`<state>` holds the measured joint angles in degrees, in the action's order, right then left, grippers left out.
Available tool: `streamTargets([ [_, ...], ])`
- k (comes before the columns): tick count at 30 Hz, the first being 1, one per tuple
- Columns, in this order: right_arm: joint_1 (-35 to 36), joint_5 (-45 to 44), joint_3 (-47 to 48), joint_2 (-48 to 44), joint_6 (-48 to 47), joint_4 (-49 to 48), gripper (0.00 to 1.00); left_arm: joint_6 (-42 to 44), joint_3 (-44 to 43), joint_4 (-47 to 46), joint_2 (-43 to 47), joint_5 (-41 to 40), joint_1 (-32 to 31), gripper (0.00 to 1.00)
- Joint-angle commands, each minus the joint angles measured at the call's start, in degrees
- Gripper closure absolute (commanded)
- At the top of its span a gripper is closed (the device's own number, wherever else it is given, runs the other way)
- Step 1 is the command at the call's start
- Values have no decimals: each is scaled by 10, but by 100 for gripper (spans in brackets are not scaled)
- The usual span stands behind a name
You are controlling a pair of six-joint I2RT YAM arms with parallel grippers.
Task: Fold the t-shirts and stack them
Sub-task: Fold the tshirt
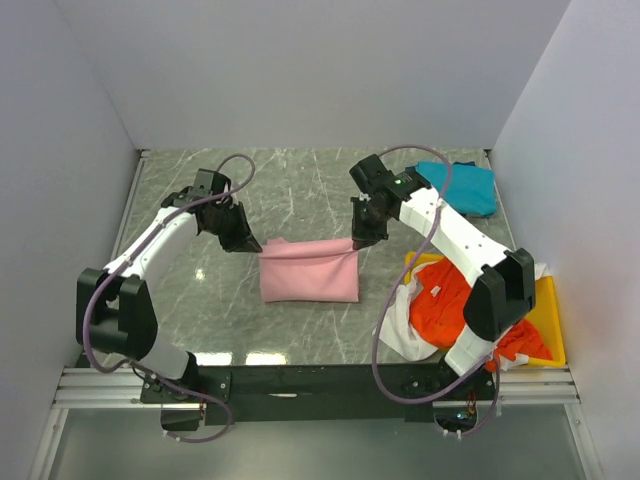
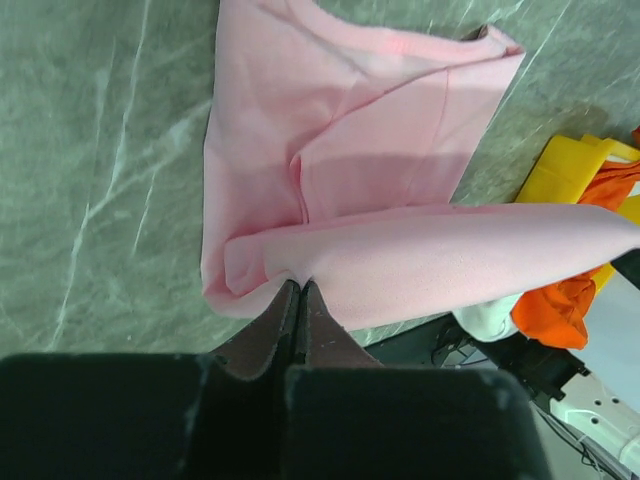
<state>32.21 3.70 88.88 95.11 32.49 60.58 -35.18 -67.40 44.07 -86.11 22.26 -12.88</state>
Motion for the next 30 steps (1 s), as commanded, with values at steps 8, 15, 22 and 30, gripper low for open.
streamTargets([
  [8,-41,-19,52,84,-53,-40,100,34,-58,-54,-99,37,26,100],
  [15,-50,-16,82,152,-66,-53,100,42,-104,-70,-176,57,33,100],
  [22,-61,-15,117,197,-76,-53,100,46,-132,-73,-223,43,35,100],
  [30,-71,-12,156,236,-81,-42,100,40,-154,-78,-264,25,37,94],
])
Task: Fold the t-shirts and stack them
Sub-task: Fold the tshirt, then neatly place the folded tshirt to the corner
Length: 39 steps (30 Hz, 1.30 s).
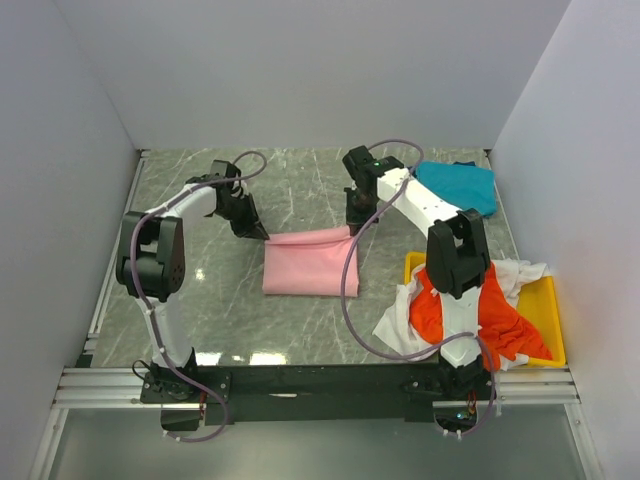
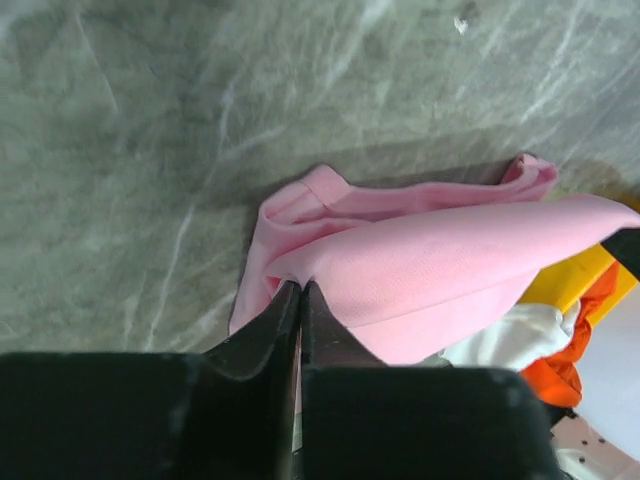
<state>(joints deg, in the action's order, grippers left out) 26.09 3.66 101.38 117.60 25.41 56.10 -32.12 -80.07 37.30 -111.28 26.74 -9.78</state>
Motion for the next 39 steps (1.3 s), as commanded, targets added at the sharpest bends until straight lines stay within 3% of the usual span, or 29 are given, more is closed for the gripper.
streamTargets([
  [1,-12,-9,36,17,-11,3,94,7,-31,-8,-16,-27,6,90],
  [3,-13,-4,53,26,-16,5,72,4,-35,-11,-15,-55,5,62],
  [4,-13,0,60,34,-17,8,52,1,-36,-13,-11,-64,6,54],
  [6,-16,10,86,45,-21,9,41,3,-43,-13,0,-94,6,40],
  [8,-18,24,113,47,-27,10,28,4,-46,-14,18,-115,6,33],
  [13,-26,48,116,19,-33,-1,25,6,1,-56,77,-125,6,27],
  [19,-42,107,-11,-71,-40,-65,25,17,80,-102,122,-77,5,27],
  [27,-74,225,-222,-177,-33,-174,25,14,165,-133,160,-71,-3,29],
  [31,-89,292,-322,-201,-25,-237,24,22,185,-144,161,-65,-13,30],
  [39,-115,340,-413,-210,-19,-324,23,11,215,-168,139,-82,-41,34],
])
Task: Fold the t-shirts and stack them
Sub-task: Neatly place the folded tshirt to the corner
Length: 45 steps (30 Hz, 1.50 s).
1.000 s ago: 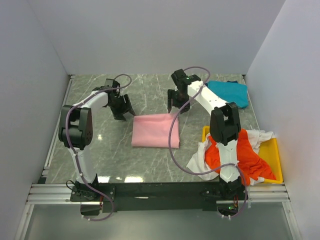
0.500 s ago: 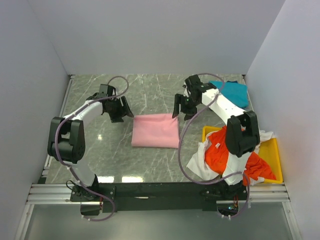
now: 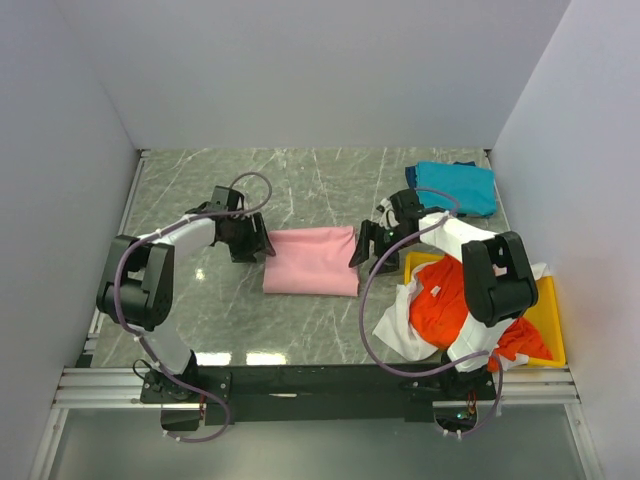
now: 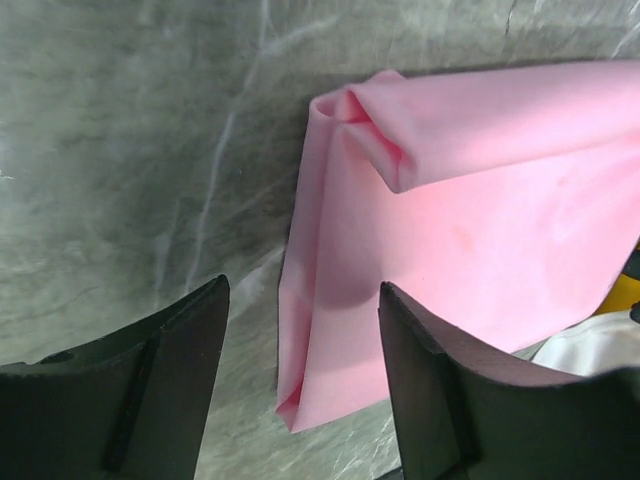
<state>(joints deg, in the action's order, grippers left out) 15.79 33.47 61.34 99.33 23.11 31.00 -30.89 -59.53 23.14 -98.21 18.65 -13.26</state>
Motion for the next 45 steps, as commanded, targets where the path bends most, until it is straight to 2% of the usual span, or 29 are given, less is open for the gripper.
streamTargets([
  [1,-16,50,-26,-27,11,-85,23,-3,11,-27,2,-4,-8,34],
  [11,-23,75,-67,13,12,-156,23,-13,18,-16,-22,-22,-9,53],
  [16,-22,80,-83,26,20,-191,24,-17,15,-22,-40,-13,-12,58],
  [24,-18,84,-91,52,43,-242,25,-13,15,-15,-65,-12,-16,59],
  [34,17,50,-70,93,56,-249,32,-12,5,-10,-85,2,-20,59],
  [37,29,48,-59,104,61,-248,37,-12,-1,-9,-89,5,-22,59],
  [39,34,36,-47,108,61,-241,45,-10,-3,-7,-92,7,-23,59],
  [40,37,32,-43,108,61,-237,53,-10,-6,-5,-93,6,-23,59],
  [43,39,3,-26,100,55,-212,65,-8,-11,-1,-93,5,-22,57],
  [45,39,-14,-8,96,41,-183,77,-7,-15,2,-91,2,-23,54],
])
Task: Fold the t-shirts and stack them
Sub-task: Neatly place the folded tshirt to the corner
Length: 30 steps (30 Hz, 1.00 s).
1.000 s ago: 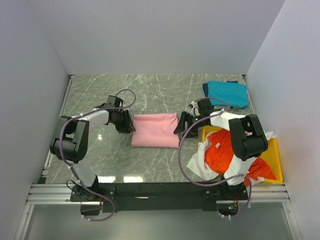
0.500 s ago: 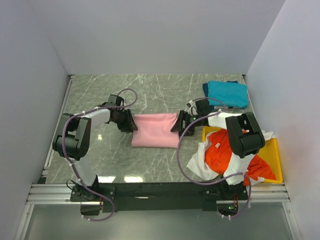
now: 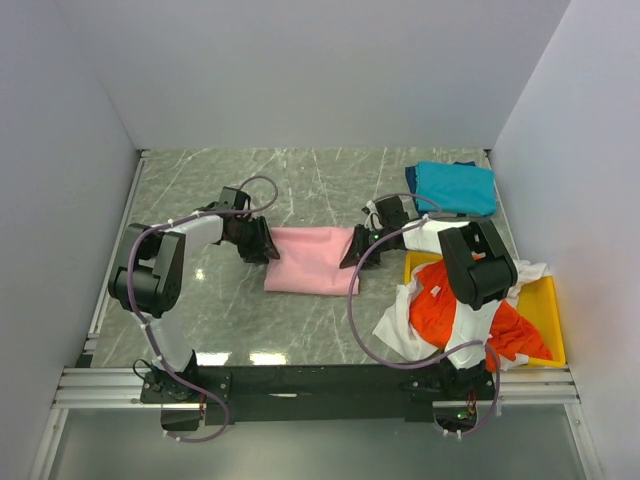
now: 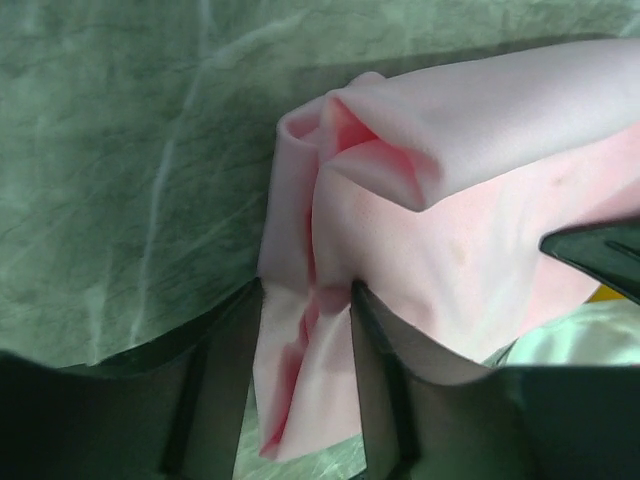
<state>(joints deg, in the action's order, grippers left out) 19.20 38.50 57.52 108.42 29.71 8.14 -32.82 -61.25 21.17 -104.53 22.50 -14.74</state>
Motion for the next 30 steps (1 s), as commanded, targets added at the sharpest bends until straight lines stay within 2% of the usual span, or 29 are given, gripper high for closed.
streamTargets([
  [1,5,-78,35,-3,-29,54,82,13,-3,26,-27,-39,-7,50],
  [2,4,-84,41,-7,-38,70,92,12,-5,28,-26,-40,-7,48],
  [4,5,-100,65,-13,-47,90,100,14,-17,38,-23,-44,-7,42],
  [10,0,-167,147,-16,-112,192,100,21,-47,63,-1,-59,-5,33],
  [20,-26,-306,328,14,-242,380,100,25,-41,69,26,-54,16,31],
  [30,-64,-450,464,71,-313,465,100,22,-9,48,30,-45,21,31],
])
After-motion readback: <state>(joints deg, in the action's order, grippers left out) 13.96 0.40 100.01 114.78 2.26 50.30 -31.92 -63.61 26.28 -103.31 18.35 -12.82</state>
